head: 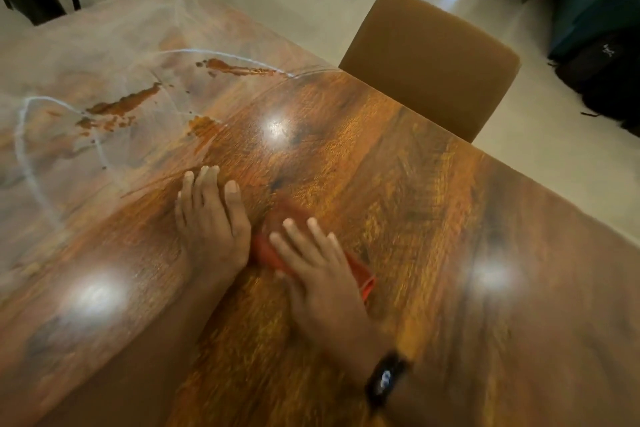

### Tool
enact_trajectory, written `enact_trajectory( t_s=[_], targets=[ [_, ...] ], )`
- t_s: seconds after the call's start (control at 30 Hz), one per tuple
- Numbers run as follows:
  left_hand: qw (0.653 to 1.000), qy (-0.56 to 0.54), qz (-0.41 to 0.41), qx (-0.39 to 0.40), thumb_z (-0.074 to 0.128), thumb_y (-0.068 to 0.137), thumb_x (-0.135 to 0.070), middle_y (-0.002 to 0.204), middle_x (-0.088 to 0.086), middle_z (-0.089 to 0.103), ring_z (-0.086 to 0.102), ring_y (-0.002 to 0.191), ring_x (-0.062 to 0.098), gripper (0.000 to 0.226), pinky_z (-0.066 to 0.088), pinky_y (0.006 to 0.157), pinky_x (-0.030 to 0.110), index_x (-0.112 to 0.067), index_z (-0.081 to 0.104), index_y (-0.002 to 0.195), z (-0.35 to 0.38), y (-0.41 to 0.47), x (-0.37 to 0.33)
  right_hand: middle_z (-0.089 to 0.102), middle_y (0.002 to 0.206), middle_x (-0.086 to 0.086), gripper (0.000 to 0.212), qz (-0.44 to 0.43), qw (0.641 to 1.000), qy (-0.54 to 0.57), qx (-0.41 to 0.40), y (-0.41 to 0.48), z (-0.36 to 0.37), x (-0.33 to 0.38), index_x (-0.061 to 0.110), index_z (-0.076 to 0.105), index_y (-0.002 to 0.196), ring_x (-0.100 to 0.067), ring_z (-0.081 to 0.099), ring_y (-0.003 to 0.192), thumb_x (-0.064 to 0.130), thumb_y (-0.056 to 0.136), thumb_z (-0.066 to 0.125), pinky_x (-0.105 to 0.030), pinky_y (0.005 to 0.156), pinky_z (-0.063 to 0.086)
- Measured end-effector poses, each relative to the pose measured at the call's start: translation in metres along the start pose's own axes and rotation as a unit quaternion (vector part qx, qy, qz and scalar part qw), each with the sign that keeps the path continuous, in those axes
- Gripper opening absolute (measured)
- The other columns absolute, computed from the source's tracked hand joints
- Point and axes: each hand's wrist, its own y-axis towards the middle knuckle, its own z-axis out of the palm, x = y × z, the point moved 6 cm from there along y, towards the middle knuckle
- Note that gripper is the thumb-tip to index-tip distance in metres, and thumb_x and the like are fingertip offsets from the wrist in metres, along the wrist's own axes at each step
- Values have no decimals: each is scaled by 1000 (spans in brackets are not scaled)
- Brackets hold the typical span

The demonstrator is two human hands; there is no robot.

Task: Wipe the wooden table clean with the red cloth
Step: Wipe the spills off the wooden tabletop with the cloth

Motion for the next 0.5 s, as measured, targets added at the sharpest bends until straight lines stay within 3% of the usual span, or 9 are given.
enact_trajectory(
  t_s=[0.1, 0.17, 0.23, 0.33, 0.43, 0.5],
  targets=[
    [982, -182, -36, -34, 27, 109, -31, 149, 9, 47, 40, 140, 21, 48, 31, 119, 46, -7, 41, 147, -16, -4, 4, 14, 165, 16, 53, -85, 995, -40, 40, -71, 30, 45, 41, 24, 154, -14, 7, 154, 44, 102, 36, -45, 122, 17],
    [973, -224, -45, -39, 29, 109, -27, 148, 11, 47, 42, 139, 22, 46, 34, 117, 47, -4, 40, 147, -28, -13, 4, 23, 163, 15, 56, -138, 986, -73, 57, -107, 28, 51, 40, 31, 153, -16, 22, 151, 46, 99, 43, -44, 116, 35],
    [978, -204, -16, -35, 31, 107, -30, 148, 11, 47, 42, 140, 23, 48, 35, 116, 49, -5, 41, 147, -47, -35, 3, 21, 163, 16, 58, -143, 985, -55, 77, -114, 12, 31, 40, 30, 153, -13, 16, 153, 38, 97, 47, -45, 119, 29],
    [989, -142, 12, -37, 32, 105, -41, 152, 4, 44, 32, 147, 18, 52, 27, 120, 46, -13, 42, 148, -80, -89, 13, 14, 163, 20, 51, -30, 999, -5, 35, -90, -28, -34, 41, 27, 153, -9, 2, 154, 38, 103, 36, -47, 125, 12],
    [995, -21, -12, -98, 38, 103, -36, 152, 7, 44, 23, 151, 20, 48, 7, 123, 35, -14, 43, 145, -122, -135, 41, 18, 164, 9, 50, 117, 993, 32, -16, -47, -63, -95, 33, 30, 154, -21, 5, 154, 38, 104, 39, -56, 123, 10],
    [985, 62, -79, -140, 39, 102, -38, 156, 6, 37, 14, 153, 23, 47, -6, 121, 46, -19, 38, 145, -144, -156, 63, 22, 164, 1, 50, 172, 984, 35, -42, -28, -68, -108, 26, 34, 153, -30, 9, 153, 36, 105, 40, -59, 121, 11]
  ],
)
